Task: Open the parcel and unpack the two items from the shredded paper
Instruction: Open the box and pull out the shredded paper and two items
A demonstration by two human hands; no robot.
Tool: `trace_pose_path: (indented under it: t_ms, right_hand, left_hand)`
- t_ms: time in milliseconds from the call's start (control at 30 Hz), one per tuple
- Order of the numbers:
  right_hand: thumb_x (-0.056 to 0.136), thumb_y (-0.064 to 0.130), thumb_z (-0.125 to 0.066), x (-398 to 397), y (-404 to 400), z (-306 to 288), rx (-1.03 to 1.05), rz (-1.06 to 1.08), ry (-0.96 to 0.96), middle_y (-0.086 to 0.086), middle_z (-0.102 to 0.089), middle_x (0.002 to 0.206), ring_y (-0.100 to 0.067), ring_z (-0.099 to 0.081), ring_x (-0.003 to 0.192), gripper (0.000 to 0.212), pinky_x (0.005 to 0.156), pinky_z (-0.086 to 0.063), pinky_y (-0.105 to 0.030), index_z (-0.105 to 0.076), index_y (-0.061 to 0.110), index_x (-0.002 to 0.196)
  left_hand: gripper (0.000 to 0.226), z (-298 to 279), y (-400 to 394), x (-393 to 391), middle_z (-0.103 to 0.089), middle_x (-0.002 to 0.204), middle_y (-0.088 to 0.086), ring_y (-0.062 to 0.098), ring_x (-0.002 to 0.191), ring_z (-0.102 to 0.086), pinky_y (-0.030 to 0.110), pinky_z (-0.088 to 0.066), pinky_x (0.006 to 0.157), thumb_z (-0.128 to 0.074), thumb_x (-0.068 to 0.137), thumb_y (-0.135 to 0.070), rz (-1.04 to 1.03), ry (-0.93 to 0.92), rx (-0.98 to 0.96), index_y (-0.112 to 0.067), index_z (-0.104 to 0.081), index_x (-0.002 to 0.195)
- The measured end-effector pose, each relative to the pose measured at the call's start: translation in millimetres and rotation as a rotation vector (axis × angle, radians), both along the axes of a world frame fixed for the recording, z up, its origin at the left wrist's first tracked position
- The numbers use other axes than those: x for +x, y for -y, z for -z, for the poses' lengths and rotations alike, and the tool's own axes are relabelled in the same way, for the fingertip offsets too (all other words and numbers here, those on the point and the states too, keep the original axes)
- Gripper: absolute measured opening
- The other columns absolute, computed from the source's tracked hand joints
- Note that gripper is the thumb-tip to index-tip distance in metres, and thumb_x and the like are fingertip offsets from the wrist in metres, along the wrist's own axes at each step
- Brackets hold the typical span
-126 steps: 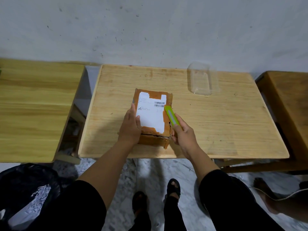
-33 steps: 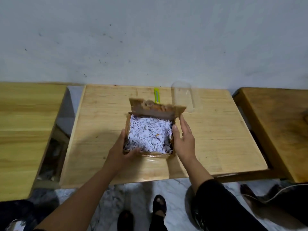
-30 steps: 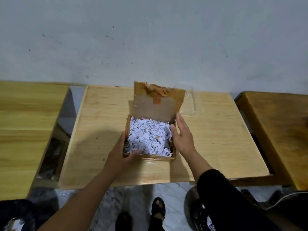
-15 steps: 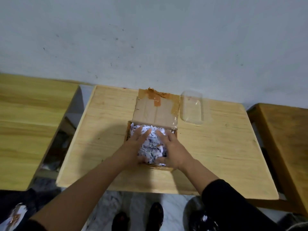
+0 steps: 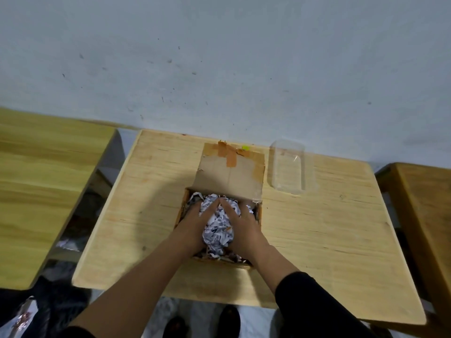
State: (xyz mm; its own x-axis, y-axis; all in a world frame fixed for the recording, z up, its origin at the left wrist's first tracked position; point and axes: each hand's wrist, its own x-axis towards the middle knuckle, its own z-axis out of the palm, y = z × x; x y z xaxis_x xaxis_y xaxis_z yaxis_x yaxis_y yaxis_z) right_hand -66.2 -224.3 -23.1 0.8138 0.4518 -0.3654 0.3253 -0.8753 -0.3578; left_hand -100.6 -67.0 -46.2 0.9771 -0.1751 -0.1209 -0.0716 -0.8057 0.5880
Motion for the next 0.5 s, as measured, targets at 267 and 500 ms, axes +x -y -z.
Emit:
trace_pose_path:
  t_ms: [267, 500]
  right_hand:
    - [0.076, 0.03, -0.069, 6, 3, 3, 0.228, 0.127, -0.054, -0.016, -0.04, 0.132, -0.032, -0.046, 0.12, 0.078, 0.101, -0.04, -0.035, -0.026, 0.034, 0.141]
    - [0.066, 0.015, -0.079, 5, 17, -18, 0.417, 0.186, -0.107, -0.011, -0.044, 0.133, -0.024, -0.042, 0.123, 0.083, 0.094, -0.03, -0.019, -0.039, 0.027, 0.137]
  left_hand:
    - [0.082, -3, -2, 1, -0.034, 0.147, 0.011, 0.026, 0.134, -0.033, 0.03, -0.028, 0.108, -0.067, 0.079, -0.037, -0.063, -0.029, -0.098, -0.026, -0.019, 0.145]
    - [0.089, -19, -9, -7, -0.041, 0.144, 0.005, 0.022, 0.13, -0.041, 0.041, -0.039, 0.106, -0.07, 0.07, -0.045, -0.114, -0.039, -0.258, -0.035, -0.02, 0.143]
